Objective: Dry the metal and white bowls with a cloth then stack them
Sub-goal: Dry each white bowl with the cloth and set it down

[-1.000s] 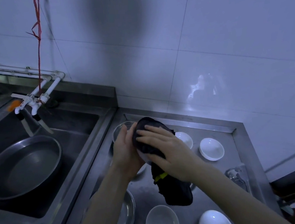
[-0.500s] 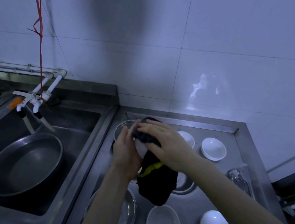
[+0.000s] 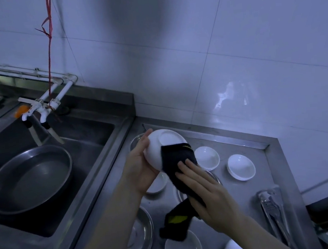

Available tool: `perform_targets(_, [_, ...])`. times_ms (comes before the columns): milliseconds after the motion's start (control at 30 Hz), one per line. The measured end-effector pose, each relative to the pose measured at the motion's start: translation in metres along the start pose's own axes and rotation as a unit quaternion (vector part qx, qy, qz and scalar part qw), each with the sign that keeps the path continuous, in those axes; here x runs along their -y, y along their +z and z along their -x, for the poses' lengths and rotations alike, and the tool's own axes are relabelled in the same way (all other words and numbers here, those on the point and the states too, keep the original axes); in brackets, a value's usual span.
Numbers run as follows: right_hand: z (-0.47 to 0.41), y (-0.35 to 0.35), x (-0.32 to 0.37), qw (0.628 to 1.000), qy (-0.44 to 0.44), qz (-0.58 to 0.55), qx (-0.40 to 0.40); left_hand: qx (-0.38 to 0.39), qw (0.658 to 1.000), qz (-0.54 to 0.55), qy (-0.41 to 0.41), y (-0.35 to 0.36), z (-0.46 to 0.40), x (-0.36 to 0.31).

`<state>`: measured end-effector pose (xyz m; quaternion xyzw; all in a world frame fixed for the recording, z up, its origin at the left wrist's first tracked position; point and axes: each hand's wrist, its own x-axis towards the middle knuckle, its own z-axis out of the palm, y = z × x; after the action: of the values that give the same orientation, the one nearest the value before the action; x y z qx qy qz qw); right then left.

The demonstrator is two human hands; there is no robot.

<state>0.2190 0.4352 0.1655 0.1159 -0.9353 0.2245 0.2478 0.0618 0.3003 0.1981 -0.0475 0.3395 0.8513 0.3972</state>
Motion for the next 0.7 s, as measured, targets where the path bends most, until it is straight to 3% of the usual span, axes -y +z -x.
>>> perform_targets(67, [-0.006,0.003,0.006,0.989,0.097,-0.090,-0.070,0.000,1.000,-0.013,0.003,0.001,0.000,-0.002])
perform_targets(133, [-0.021,0.002,0.008,0.940,0.231,-0.217,-0.124,0.008,0.999,-0.031,-0.006,0.000,0.004,0.001])
perform_targets(233, [-0.047,-0.010,-0.008,0.874,0.352,-0.316,-0.115,0.024,0.996,-0.072,-0.035,-0.001,0.009,0.005])
perform_targets(300, [-0.060,-0.019,-0.009,0.888,0.346,-0.298,-0.061,0.024,0.996,-0.076,-0.040,-0.003,0.007,0.004])
perform_targets(367, [-0.068,-0.022,-0.001,0.926,0.303,-0.223,-0.010,0.021,0.997,-0.068,-0.034,-0.004,0.004,-0.002])
perform_targets(533, [-0.067,-0.004,0.011,0.980,0.179,-0.090,0.018,0.026,0.997,-0.068,-0.028,-0.017,-0.005,-0.017])
perform_targets(600, [-0.061,0.010,0.017,0.988,0.140,-0.056,0.035,0.039,0.997,-0.057,-0.033,-0.023,-0.010,-0.018])
perform_targets(700, [-0.066,0.020,0.019,0.983,0.167,-0.067,0.046,0.023,0.998,-0.033,-0.055,-0.037,-0.016,-0.012])
